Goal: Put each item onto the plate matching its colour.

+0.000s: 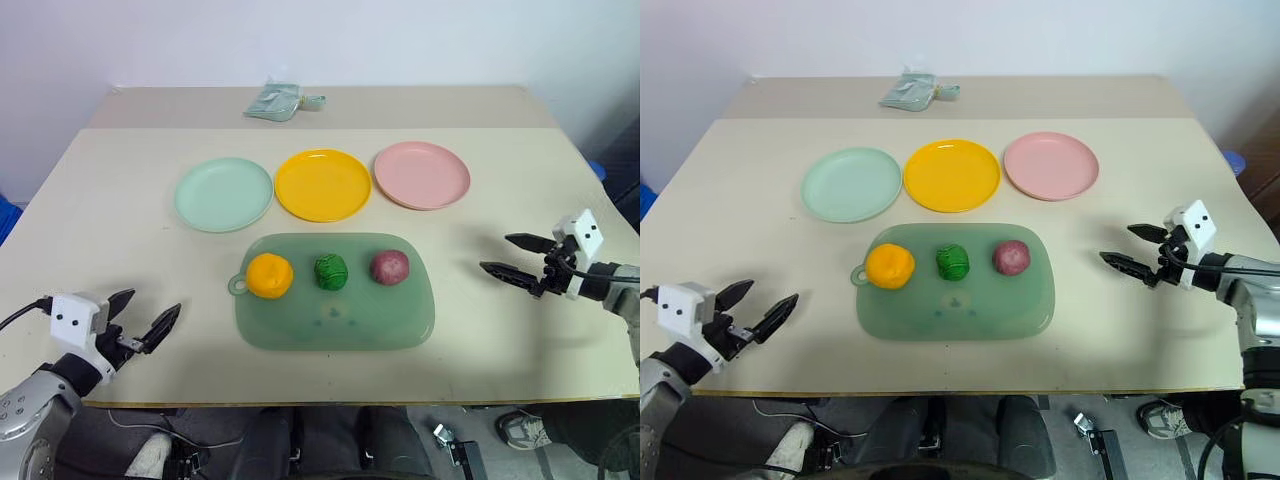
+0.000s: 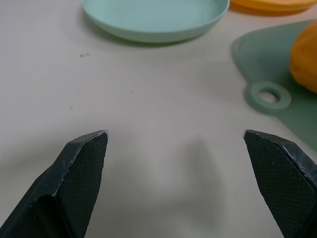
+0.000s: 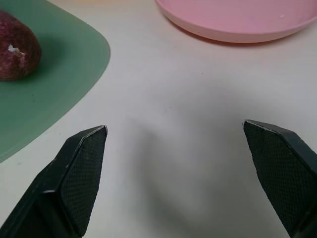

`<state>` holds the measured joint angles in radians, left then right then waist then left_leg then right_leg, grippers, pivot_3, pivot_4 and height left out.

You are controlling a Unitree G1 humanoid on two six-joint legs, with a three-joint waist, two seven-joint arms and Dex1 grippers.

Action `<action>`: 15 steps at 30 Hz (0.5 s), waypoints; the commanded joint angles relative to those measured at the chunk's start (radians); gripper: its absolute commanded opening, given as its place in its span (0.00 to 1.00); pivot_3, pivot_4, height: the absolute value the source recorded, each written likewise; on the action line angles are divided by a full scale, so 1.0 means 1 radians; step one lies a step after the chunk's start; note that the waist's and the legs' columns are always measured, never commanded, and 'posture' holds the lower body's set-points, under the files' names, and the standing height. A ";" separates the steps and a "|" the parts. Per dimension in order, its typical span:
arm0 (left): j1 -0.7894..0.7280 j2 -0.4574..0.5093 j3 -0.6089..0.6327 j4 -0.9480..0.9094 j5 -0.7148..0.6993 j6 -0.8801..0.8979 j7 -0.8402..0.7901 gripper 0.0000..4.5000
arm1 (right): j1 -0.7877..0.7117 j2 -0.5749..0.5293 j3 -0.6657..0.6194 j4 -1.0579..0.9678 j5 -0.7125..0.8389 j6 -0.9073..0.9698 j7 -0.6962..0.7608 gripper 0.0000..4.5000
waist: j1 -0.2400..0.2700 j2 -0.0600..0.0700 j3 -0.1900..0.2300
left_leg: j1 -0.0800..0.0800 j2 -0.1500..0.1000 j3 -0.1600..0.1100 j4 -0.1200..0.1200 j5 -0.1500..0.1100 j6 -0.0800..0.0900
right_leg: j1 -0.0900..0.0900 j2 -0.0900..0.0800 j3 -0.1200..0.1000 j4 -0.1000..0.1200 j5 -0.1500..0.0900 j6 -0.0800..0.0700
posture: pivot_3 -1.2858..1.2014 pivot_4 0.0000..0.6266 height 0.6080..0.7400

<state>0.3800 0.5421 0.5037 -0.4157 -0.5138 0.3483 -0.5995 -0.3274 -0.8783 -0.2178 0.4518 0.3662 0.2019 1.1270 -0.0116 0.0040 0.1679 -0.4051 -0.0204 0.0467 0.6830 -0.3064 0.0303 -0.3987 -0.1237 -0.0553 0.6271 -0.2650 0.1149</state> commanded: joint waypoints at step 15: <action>-0.082 -0.010 -0.027 -0.029 -0.031 0.023 0.022 1.00 | -0.035 0.052 -0.029 -0.015 -0.029 -0.064 -0.095 0.99 | 0.001 0.000 0.000 | 0.000 0.000 0.000 0.000 0.000 0.000 | 0.000 0.000 0.000 0.000 0.000 0.001 | 0.52 0.24 1.00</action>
<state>0.3093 0.5197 0.4781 -0.4335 -0.5275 0.3684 -0.5689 -0.3649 -0.8225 -0.2113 0.4746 0.3323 0.1586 1.0477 -0.0111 0.0041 0.1679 -0.4051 -0.0206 0.0468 0.6830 -0.3061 0.0299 -0.3984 -0.1234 -0.0557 0.6275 -0.2647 0.1155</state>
